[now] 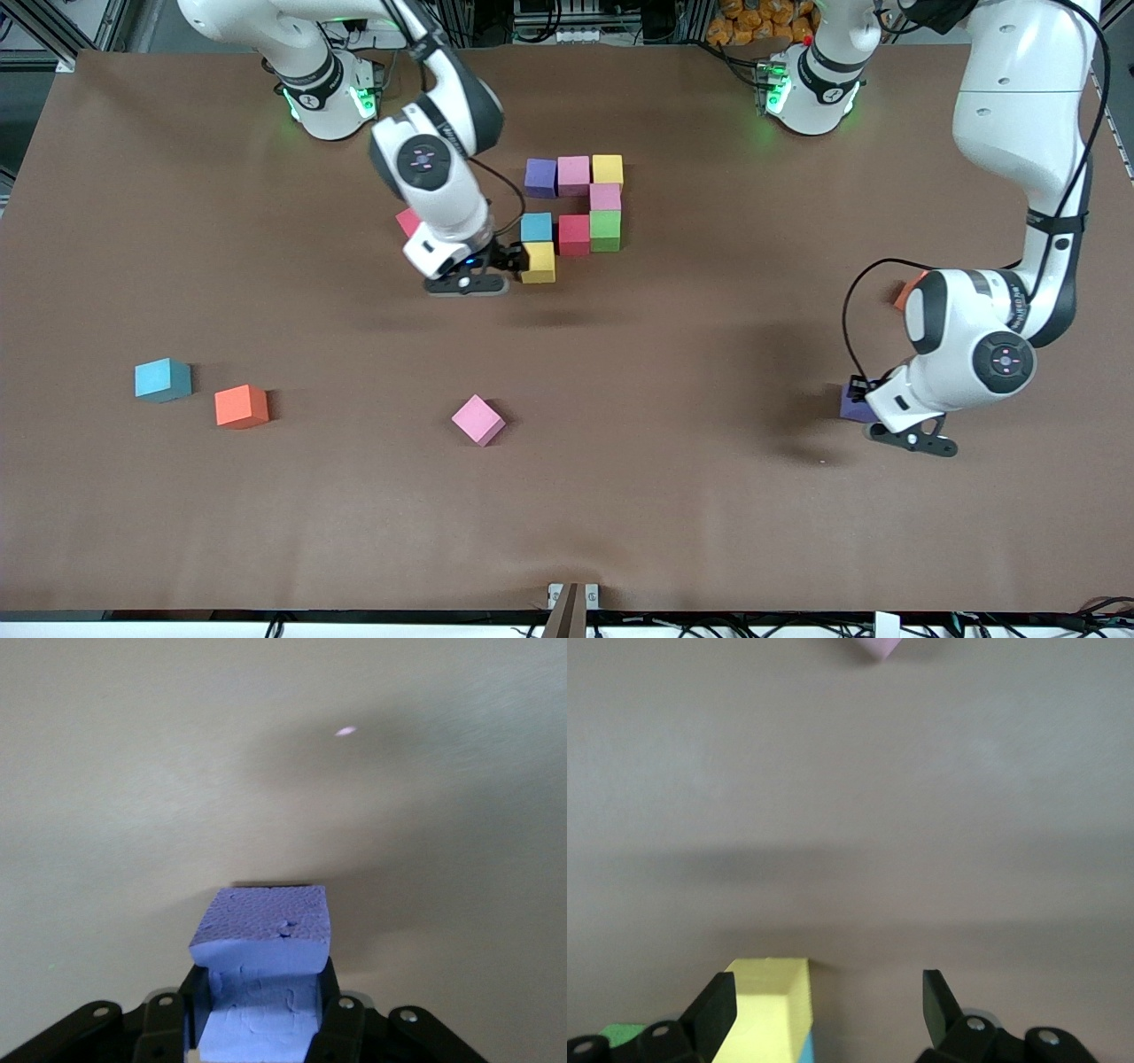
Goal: Form number 2 with 11 blocks
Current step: 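Carry the purple cube with the left gripper while the right gripper reaches orange, then place purple below yellow with the left gripper while the right gripper grasps orange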
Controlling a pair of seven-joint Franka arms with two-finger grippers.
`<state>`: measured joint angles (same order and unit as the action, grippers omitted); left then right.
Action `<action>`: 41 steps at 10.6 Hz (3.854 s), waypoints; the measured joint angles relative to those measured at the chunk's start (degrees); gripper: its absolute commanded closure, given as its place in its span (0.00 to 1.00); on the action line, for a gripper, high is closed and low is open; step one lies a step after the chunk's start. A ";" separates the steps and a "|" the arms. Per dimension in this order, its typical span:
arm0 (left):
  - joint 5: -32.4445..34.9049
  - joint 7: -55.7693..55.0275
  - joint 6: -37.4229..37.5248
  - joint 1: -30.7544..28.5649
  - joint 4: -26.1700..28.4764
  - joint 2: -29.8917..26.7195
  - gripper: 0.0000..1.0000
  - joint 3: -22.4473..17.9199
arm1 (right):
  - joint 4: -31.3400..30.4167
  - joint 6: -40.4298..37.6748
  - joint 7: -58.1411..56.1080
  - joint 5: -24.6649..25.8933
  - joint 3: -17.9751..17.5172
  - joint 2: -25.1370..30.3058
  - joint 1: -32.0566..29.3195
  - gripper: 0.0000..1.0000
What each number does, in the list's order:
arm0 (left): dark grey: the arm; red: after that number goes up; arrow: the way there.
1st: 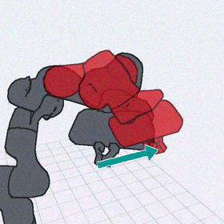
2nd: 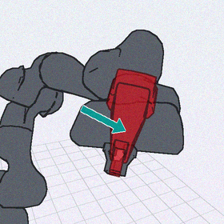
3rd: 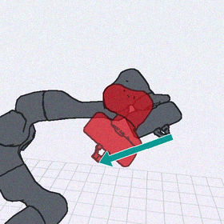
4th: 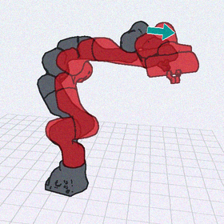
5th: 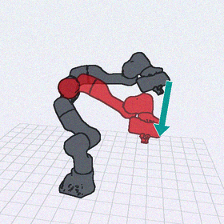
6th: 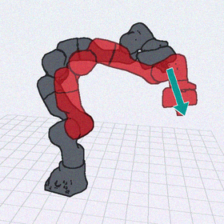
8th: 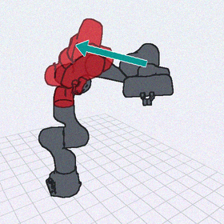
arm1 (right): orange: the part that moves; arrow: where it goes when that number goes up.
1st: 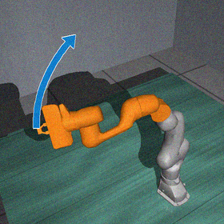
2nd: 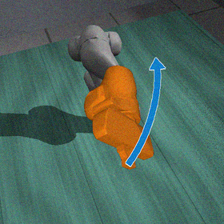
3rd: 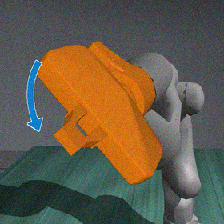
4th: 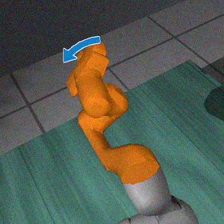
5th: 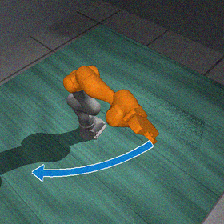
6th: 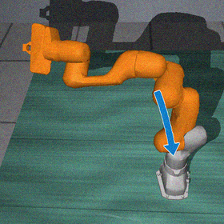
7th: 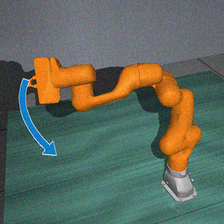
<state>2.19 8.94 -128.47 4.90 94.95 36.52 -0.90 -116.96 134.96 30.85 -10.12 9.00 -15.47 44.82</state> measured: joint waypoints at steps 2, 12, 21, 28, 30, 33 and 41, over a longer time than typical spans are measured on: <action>0.00 -3.62 0.03 1.35 -0.08 -0.58 0.72 1.76 | 0.22 -2.64 -3.55 0.46 0.08 2.72 -5.01 0.07; -10.80 -41.13 2.55 31.49 -5.13 -1.47 0.72 -2.82 | 14.85 -23.79 -23.35 10.59 0.08 4.39 -23.93 0.00; -35.52 -46.50 2.56 59.06 -10.81 8.64 0.72 -23.95 | 16.07 -9.34 -27.63 10.57 -1.54 -2.32 -28.82 0.00; -35.75 -46.44 2.56 64.18 -12.14 10.85 0.72 -25.60 | 22.89 -6.35 -34.10 2.92 -5.01 -11.24 -28.14 0.00; -35.75 -46.09 2.56 65.60 -12.96 11.97 0.74 -26.35 | 23.27 -6.34 -39.89 -0.67 -5.01 -11.84 -28.69 0.00; -35.75 -45.67 2.56 66.39 -13.62 13.20 0.76 -26.72 | 23.32 -6.34 -44.19 -0.99 -5.00 -12.06 -29.92 0.00; -37.88 -45.44 4.64 67.36 -13.82 13.25 0.76 -27.39 | 23.32 -1.69 -52.98 -0.98 -5.29 -14.76 -30.05 0.00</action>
<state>-35.69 -36.49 -123.83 72.25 81.13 49.76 -28.29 -93.64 133.27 -22.13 -11.10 3.71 -30.23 14.77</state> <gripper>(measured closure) 0.502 0.000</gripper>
